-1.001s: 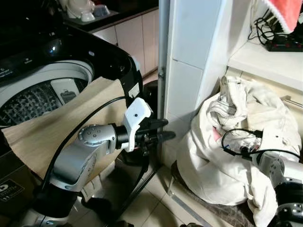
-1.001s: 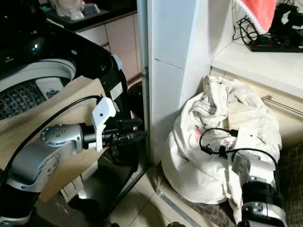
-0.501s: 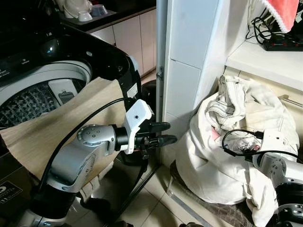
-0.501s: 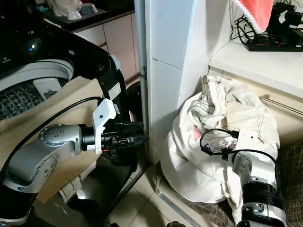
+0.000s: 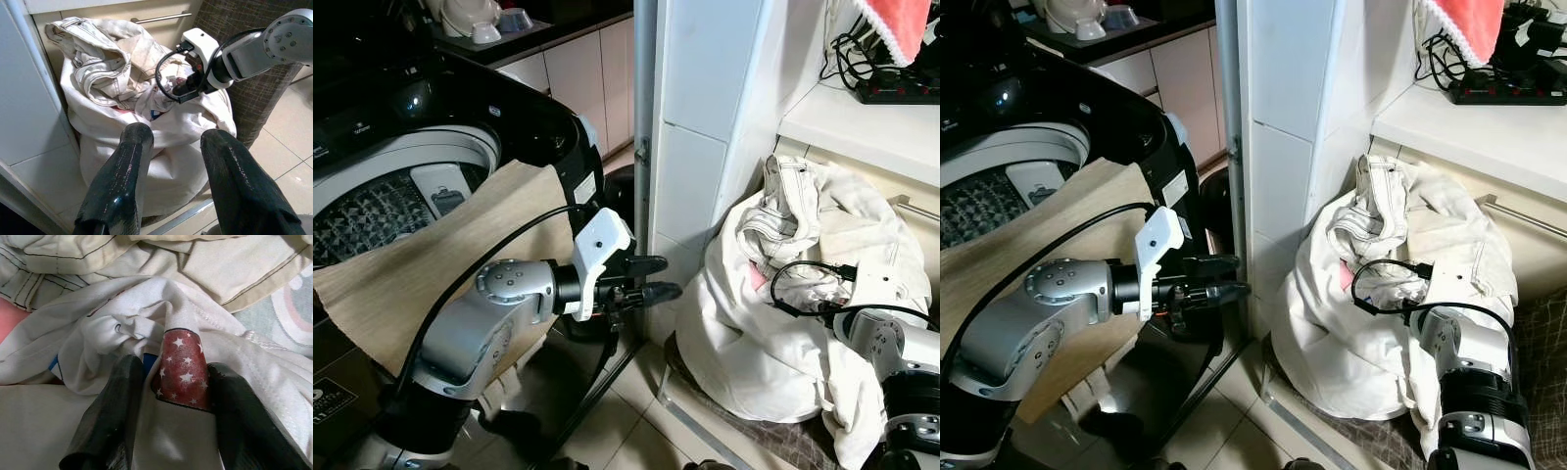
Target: Clothes washing
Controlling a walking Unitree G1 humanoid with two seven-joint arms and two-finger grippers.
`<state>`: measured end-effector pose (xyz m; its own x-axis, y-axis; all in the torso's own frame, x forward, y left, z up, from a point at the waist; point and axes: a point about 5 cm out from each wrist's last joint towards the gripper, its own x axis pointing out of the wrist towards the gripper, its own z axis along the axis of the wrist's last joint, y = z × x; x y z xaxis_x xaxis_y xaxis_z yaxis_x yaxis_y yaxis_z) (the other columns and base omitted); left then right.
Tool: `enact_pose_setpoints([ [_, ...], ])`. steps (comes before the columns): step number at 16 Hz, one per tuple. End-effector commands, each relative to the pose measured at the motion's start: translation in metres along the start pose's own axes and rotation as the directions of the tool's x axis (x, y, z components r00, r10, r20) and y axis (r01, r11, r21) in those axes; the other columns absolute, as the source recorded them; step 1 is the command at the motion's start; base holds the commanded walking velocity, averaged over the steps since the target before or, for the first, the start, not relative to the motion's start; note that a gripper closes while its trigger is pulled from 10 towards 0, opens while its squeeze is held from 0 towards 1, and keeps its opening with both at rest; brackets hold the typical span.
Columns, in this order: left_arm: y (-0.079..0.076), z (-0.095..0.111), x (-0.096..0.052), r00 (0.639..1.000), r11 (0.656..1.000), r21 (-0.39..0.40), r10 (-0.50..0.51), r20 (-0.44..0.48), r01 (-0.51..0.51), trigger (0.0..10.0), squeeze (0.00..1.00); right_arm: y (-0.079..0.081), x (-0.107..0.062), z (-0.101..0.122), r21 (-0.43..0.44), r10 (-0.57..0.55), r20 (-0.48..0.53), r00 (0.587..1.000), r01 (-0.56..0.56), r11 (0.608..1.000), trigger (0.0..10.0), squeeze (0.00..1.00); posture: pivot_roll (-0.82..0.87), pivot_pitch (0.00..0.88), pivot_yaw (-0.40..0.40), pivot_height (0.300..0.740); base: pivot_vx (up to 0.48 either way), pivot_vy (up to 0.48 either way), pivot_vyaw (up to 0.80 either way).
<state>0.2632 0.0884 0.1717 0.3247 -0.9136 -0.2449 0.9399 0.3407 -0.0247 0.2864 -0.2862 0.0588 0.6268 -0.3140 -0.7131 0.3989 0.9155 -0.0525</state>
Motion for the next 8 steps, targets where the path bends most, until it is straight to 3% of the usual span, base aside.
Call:
enact_pose_setpoints([
  [1,0.0006,0.0036,0.0,1.0,1.0,0.016,-0.001,0.0,0.001,10.0,0.0,0.0024,-0.0005,0.0061,0.003,0.009,0.021,1.0,-0.009,1.0,0.0,0.0,-0.02,0.009,0.06,0.74,0.0,0.0,0.0],
  [8,-0.0005,0.0022,0.0013,1.0,1.0,0.013,-0.009,-0.006,0.009,10.0,0.0,0.0021,-0.0014,0.0076,0.013,0.019,0.038,0.999,-0.019,1.0,0.0,0.0,-0.02,0.006,0.061,0.74,0.0,0.0,0.0],
])
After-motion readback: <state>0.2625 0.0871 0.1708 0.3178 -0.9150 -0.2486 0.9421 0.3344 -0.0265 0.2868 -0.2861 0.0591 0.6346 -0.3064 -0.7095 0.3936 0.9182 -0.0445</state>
